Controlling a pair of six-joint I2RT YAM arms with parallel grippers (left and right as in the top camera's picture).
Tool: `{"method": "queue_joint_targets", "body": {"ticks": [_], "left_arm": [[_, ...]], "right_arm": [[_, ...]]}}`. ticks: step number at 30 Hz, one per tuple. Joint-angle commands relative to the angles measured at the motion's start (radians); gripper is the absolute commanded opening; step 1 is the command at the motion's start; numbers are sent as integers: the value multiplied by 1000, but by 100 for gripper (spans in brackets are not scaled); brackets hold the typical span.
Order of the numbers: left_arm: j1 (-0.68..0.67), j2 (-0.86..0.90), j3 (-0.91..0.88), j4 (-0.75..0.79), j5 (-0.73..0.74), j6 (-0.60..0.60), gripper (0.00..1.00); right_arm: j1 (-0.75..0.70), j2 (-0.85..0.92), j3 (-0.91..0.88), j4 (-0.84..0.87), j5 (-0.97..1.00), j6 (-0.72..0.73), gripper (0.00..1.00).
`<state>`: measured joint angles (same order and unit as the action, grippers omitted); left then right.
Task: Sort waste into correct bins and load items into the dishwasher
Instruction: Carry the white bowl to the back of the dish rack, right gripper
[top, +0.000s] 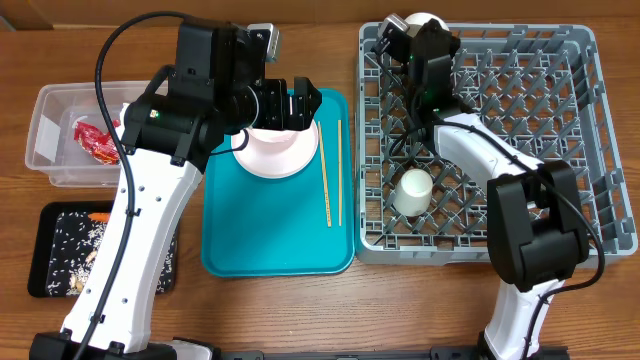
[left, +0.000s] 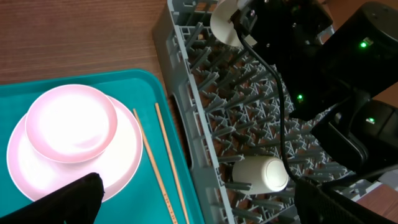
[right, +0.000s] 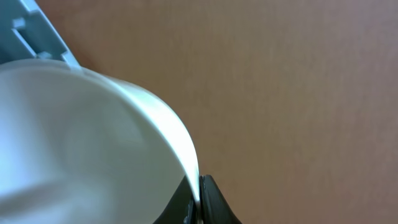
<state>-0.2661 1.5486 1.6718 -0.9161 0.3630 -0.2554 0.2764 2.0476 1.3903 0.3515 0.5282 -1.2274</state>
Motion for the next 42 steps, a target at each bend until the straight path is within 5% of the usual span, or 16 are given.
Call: {"method": "queue_joint_targets", "body": {"ticks": [1, 17, 33, 42], "left_arm": [[4, -13, 19, 1, -7, 13, 100], [4, -13, 19, 1, -7, 13, 100], [4, -13, 19, 1, -7, 13, 100], [4, -13, 19, 1, -7, 13, 100]], "right_arm": [[-6, 28, 3, 63, 18, -36, 4], [26, 28, 3, -97, 108, -51, 4], [123, -1, 3, -144, 303, 132, 4], [147, -44, 3, -323, 301, 272, 36]]}}
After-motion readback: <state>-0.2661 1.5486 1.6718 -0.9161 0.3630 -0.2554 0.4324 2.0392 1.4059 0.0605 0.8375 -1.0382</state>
